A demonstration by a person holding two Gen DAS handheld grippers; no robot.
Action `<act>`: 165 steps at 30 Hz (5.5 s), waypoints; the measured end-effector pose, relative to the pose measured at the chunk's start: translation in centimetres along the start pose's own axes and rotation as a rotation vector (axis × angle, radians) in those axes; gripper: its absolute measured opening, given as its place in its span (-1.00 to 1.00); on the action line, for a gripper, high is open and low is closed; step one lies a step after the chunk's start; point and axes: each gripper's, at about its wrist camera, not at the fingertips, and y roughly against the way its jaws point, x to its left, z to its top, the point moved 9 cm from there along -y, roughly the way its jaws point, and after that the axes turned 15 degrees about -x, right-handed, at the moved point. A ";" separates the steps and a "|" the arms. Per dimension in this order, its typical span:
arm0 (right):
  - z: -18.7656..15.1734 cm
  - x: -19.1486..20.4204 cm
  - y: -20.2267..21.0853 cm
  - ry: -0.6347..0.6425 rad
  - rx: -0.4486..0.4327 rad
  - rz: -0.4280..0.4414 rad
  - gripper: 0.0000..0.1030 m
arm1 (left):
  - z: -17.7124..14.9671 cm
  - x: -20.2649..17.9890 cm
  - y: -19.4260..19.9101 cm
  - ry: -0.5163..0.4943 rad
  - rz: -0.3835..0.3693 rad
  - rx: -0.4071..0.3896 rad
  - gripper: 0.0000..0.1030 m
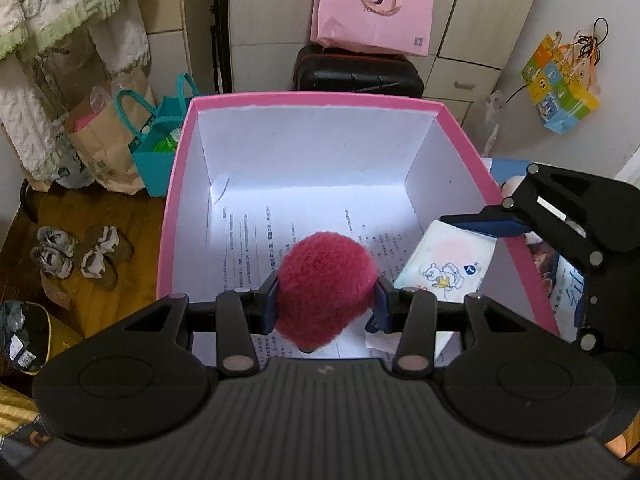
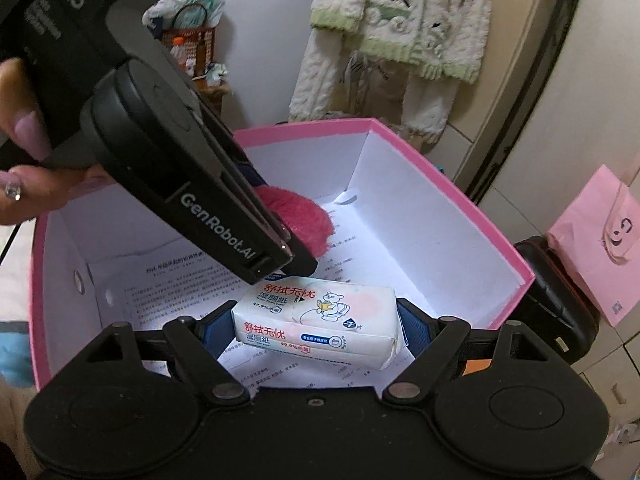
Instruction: Organize soft objects
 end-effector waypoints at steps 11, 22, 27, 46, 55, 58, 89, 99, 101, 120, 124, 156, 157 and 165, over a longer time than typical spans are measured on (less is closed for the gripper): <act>-0.5 0.2 -0.6 0.053 0.050 -0.046 0.78 | -0.5 -0.7 1.5 -0.068 -0.005 -0.021 0.12; 1.2 1.4 3.0 0.037 -0.011 -0.093 0.79 | 0.2 -0.9 6.3 -0.075 -0.005 -0.099 0.25; 1.7 1.8 4.8 0.011 -0.028 -0.118 0.79 | -0.3 -2.1 8.7 -0.109 -0.023 -0.114 0.31; 1.9 2.4 15.9 -0.024 -0.110 -0.304 0.79 | -1.8 -7.3 17.3 -0.204 -0.081 -0.212 0.50; -1.9 0.3 22.2 -0.111 -0.153 -0.410 0.79 | -2.8 -11.0 18.3 -0.252 -0.131 -0.221 0.54; -3.6 -0.1 23.7 -0.153 -0.168 -0.428 0.79 | -3.5 -12.6 18.0 -0.279 -0.166 -0.215 0.55; -11.9 -8.5 20.3 -0.366 -0.221 -0.310 0.56 | -7.6 -22.0 8.0 -0.144 -0.211 -0.180 0.45; -13.3 -9.9 16.1 -0.374 -0.165 -0.220 0.39 | -8.8 -22.9 5.2 0.063 -0.194 -0.251 0.16; -13.7 -10.6 15.4 -0.389 -0.148 -0.221 0.17 | -9.0 -23.0 4.6 0.075 -0.192 -0.275 0.01; -15.6 -12.2 12.8 -0.502 -0.113 -0.139 0.14 | -10.9 -19.9 -0.1 0.340 -0.101 -0.158 -0.60; -15.7 -11.6 12.8 -0.504 -0.118 -0.118 0.04 | -10.8 -20.4 -0.4 0.332 -0.109 -0.162 -0.65; -15.5 -6.3 18.8 -0.353 -0.114 -0.315 -0.06 | -12.1 -21.5 1.4 0.346 -0.344 -0.163 -0.36; -15.8 -5.8 19.0 -0.356 -0.112 -0.316 -0.06 | -12.3 -21.5 1.6 0.324 -0.341 -0.159 -0.36; -18.1 -3.3 20.0 -0.474 -0.085 -0.340 -0.06 | -14.4 -21.9 3.1 0.223 -0.386 -0.061 -0.36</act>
